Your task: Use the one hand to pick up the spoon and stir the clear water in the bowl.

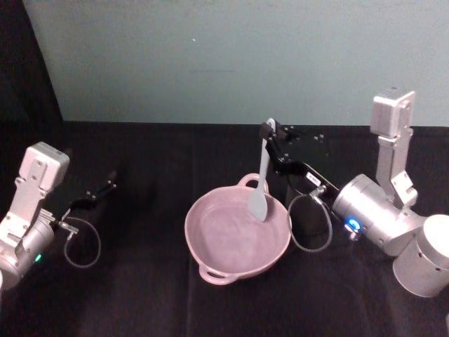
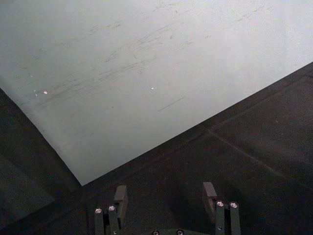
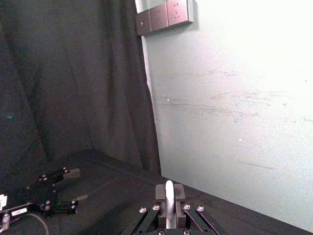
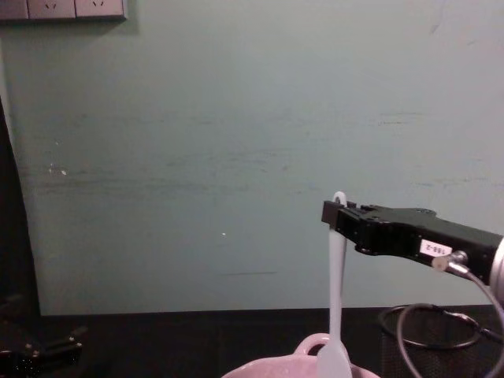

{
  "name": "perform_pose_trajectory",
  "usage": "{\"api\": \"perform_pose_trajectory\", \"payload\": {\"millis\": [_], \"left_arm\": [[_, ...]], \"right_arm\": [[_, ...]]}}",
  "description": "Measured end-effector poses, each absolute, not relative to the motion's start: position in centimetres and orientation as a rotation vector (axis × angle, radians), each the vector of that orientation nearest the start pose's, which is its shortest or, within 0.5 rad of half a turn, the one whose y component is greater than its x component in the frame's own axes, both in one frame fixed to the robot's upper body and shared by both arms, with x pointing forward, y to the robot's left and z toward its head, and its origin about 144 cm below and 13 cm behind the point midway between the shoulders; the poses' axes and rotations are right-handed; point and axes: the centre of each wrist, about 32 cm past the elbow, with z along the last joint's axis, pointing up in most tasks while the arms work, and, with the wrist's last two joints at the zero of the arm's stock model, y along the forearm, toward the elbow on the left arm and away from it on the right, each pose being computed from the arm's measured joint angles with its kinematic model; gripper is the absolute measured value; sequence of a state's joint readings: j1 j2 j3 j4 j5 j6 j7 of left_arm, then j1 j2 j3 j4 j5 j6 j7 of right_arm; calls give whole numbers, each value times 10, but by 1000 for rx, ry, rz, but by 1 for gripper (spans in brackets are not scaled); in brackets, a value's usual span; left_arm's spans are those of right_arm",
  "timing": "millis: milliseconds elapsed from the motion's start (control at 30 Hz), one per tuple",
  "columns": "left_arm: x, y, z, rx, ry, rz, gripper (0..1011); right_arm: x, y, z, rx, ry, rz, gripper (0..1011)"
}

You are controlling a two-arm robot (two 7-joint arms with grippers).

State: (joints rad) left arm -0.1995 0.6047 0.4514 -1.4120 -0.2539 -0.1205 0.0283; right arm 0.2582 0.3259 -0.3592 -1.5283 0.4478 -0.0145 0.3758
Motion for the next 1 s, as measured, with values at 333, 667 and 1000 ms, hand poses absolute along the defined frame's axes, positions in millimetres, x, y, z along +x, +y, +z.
{"api": "perform_pose_trajectory", "payload": {"millis": [333,667,1000], "left_arm": [[489,310,1140,304,-285,1248,1005],[489,310,1140,304,-285,1248,1005],[489,310,1140,304,-285,1248,1005]], "right_arm": [[494,-210,1199,75,-46,-803,110],[479,-177,1202,95,-42,-682,110],[491,-167,1201,114,-39,-667,109]]}}
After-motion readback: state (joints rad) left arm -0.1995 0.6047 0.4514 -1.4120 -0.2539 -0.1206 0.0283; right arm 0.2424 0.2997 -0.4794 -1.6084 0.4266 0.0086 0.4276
